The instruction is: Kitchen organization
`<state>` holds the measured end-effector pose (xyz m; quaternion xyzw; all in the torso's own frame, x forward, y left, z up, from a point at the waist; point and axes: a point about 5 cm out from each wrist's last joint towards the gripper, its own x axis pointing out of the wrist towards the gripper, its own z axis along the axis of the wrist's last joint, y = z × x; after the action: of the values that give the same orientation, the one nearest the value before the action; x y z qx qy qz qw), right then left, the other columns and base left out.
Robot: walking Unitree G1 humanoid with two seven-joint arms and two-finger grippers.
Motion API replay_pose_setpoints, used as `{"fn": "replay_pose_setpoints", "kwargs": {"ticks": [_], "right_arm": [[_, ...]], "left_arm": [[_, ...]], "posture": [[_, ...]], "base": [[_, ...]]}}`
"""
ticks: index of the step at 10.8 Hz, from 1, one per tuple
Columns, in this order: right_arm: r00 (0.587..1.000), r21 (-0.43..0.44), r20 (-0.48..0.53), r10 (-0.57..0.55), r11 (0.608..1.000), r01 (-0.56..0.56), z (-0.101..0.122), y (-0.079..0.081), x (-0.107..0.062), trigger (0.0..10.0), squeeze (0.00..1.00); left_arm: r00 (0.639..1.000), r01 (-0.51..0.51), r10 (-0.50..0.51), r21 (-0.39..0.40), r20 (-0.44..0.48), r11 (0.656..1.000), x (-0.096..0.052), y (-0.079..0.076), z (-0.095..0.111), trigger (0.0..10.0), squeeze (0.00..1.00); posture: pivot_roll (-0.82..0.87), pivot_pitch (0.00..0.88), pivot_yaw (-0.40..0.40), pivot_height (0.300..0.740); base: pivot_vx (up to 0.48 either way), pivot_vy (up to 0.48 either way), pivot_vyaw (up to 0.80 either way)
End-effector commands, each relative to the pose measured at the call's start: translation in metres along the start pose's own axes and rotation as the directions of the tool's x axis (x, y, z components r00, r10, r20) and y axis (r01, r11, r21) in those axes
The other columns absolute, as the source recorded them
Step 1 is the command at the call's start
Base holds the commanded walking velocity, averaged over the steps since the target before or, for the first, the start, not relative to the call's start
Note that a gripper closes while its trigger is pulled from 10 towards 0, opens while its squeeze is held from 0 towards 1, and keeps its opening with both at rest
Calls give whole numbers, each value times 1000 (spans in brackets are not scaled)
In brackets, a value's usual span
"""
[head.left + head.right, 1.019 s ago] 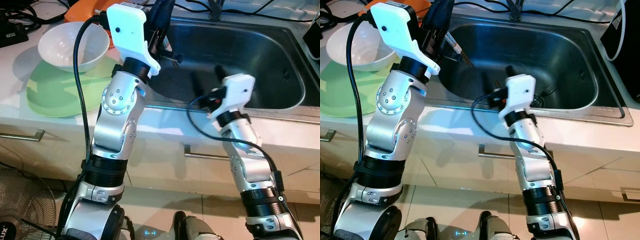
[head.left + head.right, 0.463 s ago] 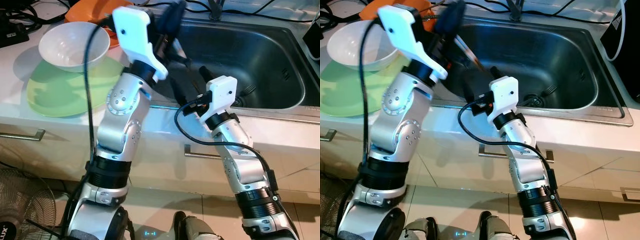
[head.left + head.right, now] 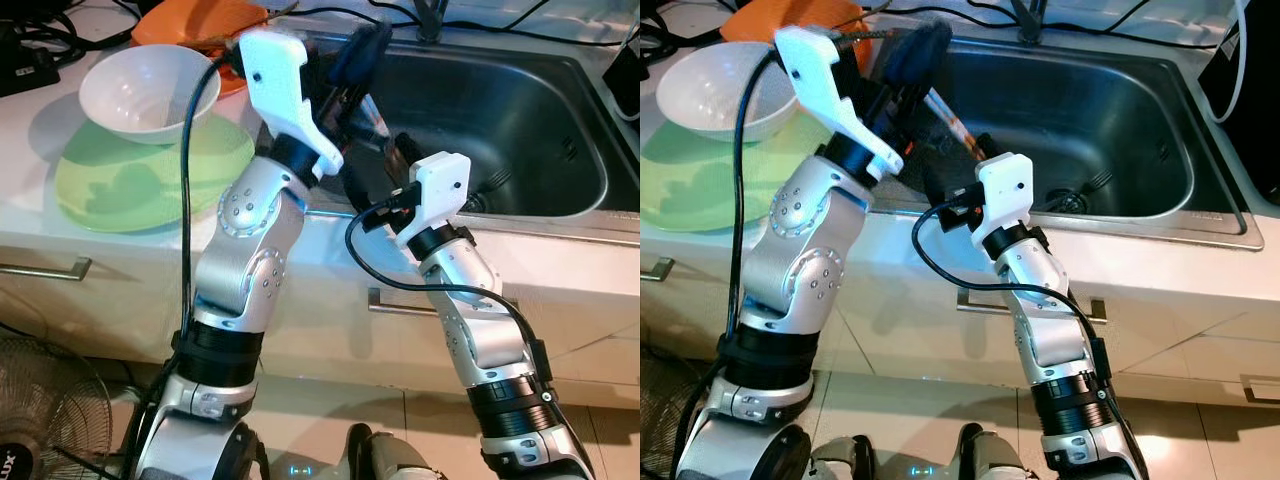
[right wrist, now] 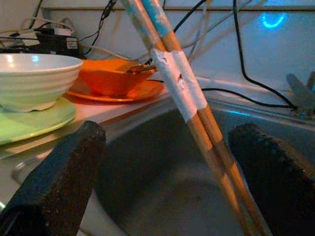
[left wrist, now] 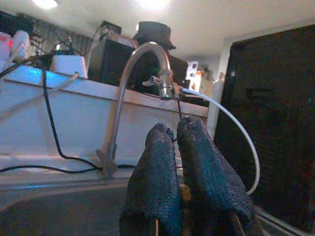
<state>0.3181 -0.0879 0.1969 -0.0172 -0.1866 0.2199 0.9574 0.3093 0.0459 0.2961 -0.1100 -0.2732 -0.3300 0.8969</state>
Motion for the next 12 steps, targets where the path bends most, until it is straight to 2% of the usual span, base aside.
{"fn": "replay_pose_setpoints", "kwargs": {"ticks": [1, 4, 5, 6, 7, 12], "right_arm": [[1000, -11, 14, -11, 1000, 11, 4, -2, 2, 10000, 0], [996, 0, 28, -89, 996, 89, 7, -9, 5, 10000, 0], [993, 13, 31, -118, 993, 117, 8, -13, 6, 7529, 0], [990, 21, 36, -136, 991, 135, 9, -15, 7, 1765, 0], [989, 26, 41, -142, 990, 141, 10, -16, 7, 0, 0], [990, 48, 49, -133, 990, 131, 10, -14, 8, 0, 0]], "left_arm": [[999, 37, -37, -3, 8, 999, 1, -7, 3, 10000, 0], [999, 52, -52, 0, -12, 999, 0, -9, 1, 10000, 0], [998, 54, -54, 4, -18, 999, -1, -9, 0, 10000, 0], [998, 55, -54, 12, -27, 998, -1, -9, -1, 10000, 0], [998, 53, -53, 18, -32, 998, -2, -9, -2, 10000, 0], [998, 54, -54, 11, -37, 998, -2, -9, -2, 10000, 0]], "posture": [[55, 146, -35, 740], [57, 144, -34, 740], [58, 146, -35, 740], [58, 146, -35, 740], [58, 146, -35, 740], [60, 153, -36, 740]], "base": [[0, 0, 0], [0, 0, 0], [0, 0, 0], [0, 0, 0], [0, 0, 0], [0, 0, 0]]}}
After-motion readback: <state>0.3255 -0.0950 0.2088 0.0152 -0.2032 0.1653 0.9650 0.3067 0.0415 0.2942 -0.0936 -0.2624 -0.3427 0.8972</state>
